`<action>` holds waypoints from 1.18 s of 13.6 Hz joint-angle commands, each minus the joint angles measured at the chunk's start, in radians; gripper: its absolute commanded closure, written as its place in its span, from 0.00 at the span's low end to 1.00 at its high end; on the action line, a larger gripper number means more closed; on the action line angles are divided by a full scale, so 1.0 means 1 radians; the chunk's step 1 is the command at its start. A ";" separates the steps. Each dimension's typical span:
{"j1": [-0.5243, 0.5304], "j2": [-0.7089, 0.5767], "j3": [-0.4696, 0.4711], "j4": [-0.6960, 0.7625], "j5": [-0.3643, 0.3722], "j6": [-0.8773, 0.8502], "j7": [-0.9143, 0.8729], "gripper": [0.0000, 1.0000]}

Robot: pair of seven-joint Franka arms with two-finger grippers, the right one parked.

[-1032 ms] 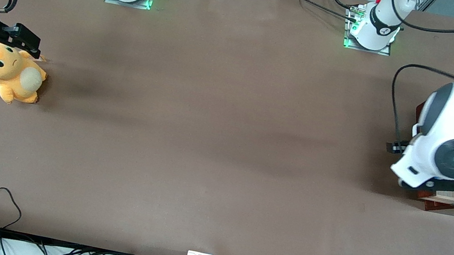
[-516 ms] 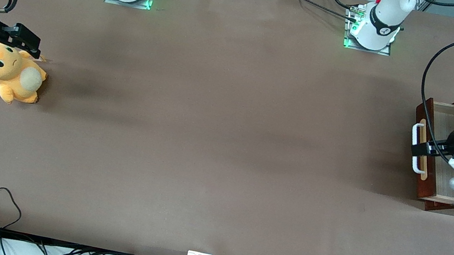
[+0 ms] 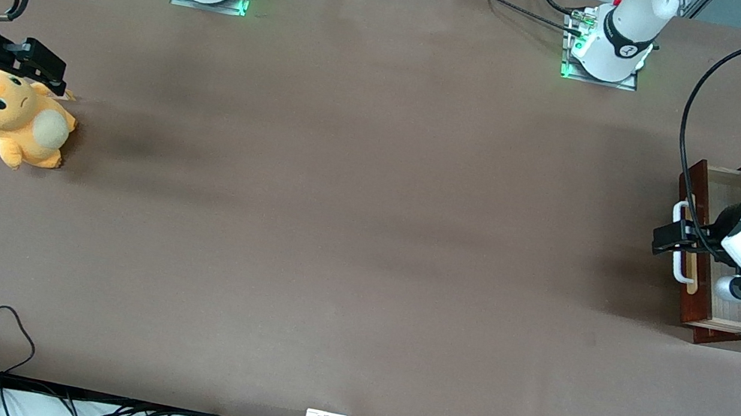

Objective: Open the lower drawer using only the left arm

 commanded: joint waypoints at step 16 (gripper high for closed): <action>0.125 -0.150 -0.082 -0.100 -0.076 0.010 0.079 0.00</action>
